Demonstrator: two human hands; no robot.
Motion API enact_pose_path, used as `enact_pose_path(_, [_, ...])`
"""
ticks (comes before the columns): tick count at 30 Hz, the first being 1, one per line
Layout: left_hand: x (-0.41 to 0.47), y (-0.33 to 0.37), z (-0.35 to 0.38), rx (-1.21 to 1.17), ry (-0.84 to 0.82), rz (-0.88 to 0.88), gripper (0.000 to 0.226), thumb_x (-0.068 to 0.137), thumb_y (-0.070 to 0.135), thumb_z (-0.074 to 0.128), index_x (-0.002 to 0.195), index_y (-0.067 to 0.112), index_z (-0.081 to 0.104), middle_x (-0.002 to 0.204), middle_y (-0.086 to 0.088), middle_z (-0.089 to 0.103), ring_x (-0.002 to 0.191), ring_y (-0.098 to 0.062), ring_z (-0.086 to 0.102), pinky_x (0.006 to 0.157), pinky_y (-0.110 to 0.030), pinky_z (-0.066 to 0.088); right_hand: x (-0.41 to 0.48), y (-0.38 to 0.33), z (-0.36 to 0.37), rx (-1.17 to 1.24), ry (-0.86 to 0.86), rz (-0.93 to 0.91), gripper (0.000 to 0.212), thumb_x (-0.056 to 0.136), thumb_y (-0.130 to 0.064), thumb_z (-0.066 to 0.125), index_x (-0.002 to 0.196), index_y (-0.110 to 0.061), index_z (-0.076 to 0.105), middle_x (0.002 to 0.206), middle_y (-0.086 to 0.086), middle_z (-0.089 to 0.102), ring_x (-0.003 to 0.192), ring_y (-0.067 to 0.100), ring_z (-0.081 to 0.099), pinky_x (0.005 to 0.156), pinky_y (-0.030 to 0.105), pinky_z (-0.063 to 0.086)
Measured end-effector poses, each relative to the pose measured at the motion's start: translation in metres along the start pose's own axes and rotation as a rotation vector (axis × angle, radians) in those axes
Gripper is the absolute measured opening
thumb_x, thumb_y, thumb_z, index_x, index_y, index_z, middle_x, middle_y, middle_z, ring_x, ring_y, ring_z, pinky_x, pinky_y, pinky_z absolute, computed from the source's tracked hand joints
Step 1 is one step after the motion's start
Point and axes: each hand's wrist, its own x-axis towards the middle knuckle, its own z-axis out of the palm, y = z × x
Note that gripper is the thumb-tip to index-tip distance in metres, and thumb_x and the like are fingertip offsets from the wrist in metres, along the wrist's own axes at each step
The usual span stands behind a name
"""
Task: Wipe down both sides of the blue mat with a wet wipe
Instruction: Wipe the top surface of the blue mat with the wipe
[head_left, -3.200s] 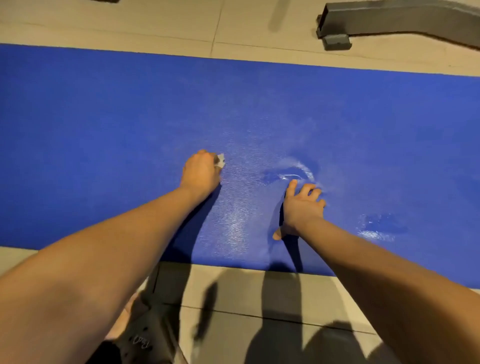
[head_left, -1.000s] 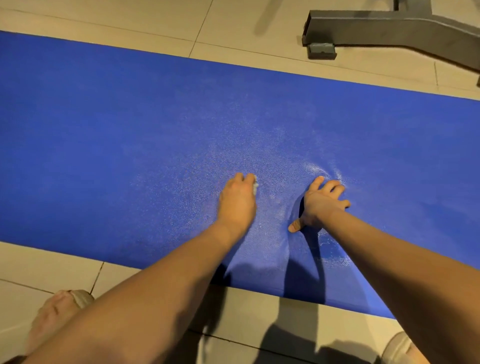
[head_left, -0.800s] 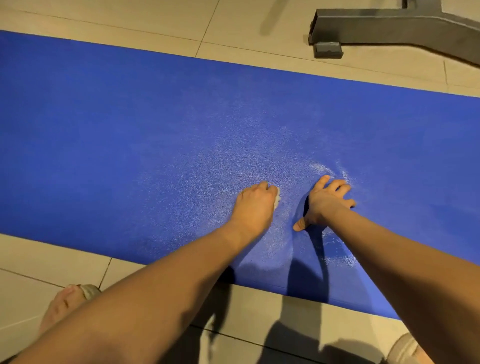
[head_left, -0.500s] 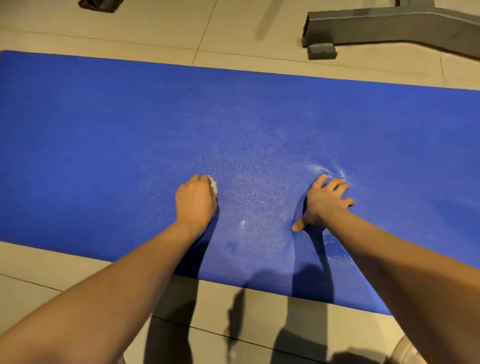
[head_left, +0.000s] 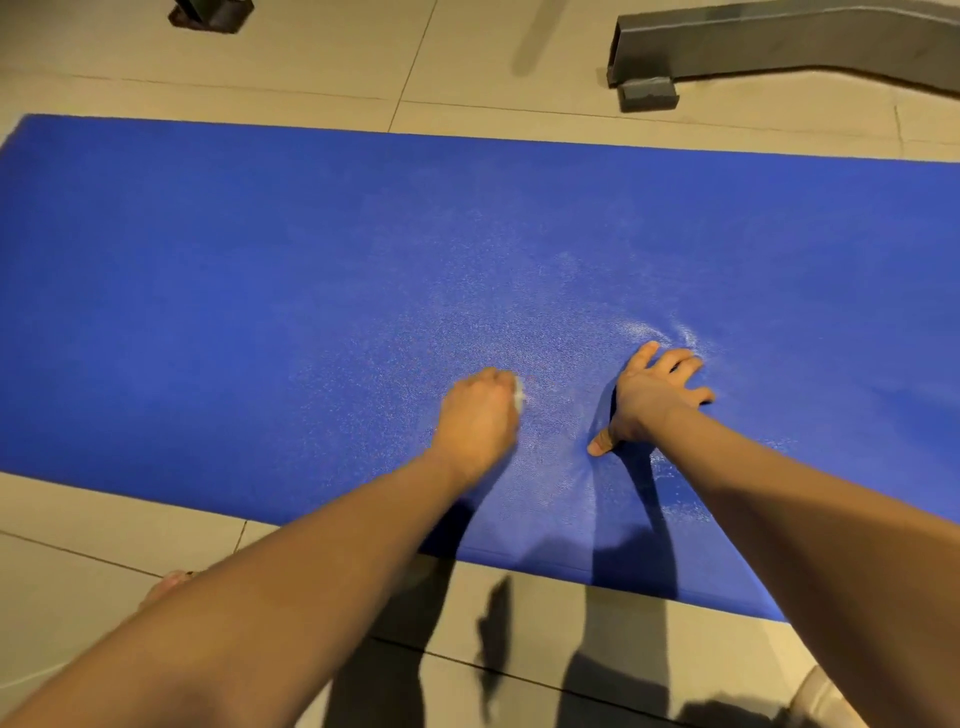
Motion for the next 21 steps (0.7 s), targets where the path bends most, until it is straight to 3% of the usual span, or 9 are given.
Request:
enact_pose_path(4, [-0.011, -0.068, -0.022, 0.025, 0.149, -0.271, 0.016, 0.099, 0.019, 0.051, 0.092, 0.008, 0.061, 0.099, -0.018, 0.065, 0.087, -0.041, 0.063, 0.073, -0.043, 0.047, -0.002, 0.002, 0.002, -0.002, 0.026, -0.012, 0.174, 0.037, -0.068, 0.092, 0.154, -0.001, -0.018, 0.157, 0.036, -0.006, 0.147, 0.054, -0.002, 0.107, 0.070, 0.031])
enact_pose_path(8, [-0.020, -0.069, -0.011, -0.099, 0.242, -0.448, 0.012, 0.096, 0.017, 0.053, 0.090, 0.007, 0.059, 0.094, -0.015, 0.065, 0.084, -0.037, 0.062, 0.072, -0.041, 0.046, -0.001, 0.002, 0.003, 0.006, 0.045, -0.012, 0.175, 0.036, -0.068, 0.093, 0.155, -0.002, -0.017, 0.157, 0.036, -0.006, 0.148, 0.054, -0.001, 0.106, 0.070, 0.030])
enact_pose_path(11, [-0.024, -0.029, 0.010, -0.140, 0.218, -0.399, 0.012, 0.095, 0.016, 0.053, 0.091, 0.008, 0.061, 0.094, -0.015, 0.065, 0.085, -0.037, 0.061, 0.073, -0.041, 0.044, 0.000, 0.000, 0.002, 0.005, 0.029, -0.007, 0.176, 0.035, -0.067, 0.093, 0.154, -0.001, -0.018, 0.158, 0.036, -0.007, 0.147, 0.055, -0.003, 0.107, 0.071, 0.029])
enact_pose_path(16, [-0.030, 0.035, 0.042, -0.108, 0.098, -0.139, 0.009, 0.094, 0.016, 0.053, 0.095, 0.011, 0.060, 0.095, -0.013, 0.063, 0.088, -0.035, 0.060, 0.080, -0.044, 0.046, 0.003, -0.001, 0.002, 0.006, 0.013, 0.006, 0.178, 0.032, -0.066, 0.094, 0.154, -0.001, -0.019, 0.158, 0.036, -0.009, 0.147, 0.056, -0.004, 0.107, 0.073, 0.028])
enact_pose_path(19, [-0.028, 0.033, 0.035, -0.047, 0.004, 0.022, 0.010, 0.095, 0.018, 0.053, 0.099, 0.012, 0.059, 0.101, -0.012, 0.063, 0.094, -0.034, 0.059, 0.084, -0.043, 0.043, 0.001, 0.000, 0.001, 0.008, 0.015, 0.003, 0.178, 0.033, -0.066, 0.094, 0.154, -0.001, -0.019, 0.158, 0.036, -0.008, 0.147, 0.055, -0.003, 0.107, 0.073, 0.028])
enact_pose_path(21, [-0.027, 0.011, 0.020, 0.001, -0.030, 0.029, 0.012, 0.096, 0.017, 0.053, 0.102, 0.011, 0.061, 0.105, -0.012, 0.064, 0.097, -0.034, 0.059, 0.085, -0.041, 0.042, 0.000, 0.000, 0.001, 0.010, 0.017, -0.005, 0.177, 0.034, -0.067, 0.094, 0.154, -0.001, -0.018, 0.158, 0.036, -0.008, 0.147, 0.055, -0.003, 0.107, 0.073, 0.029])
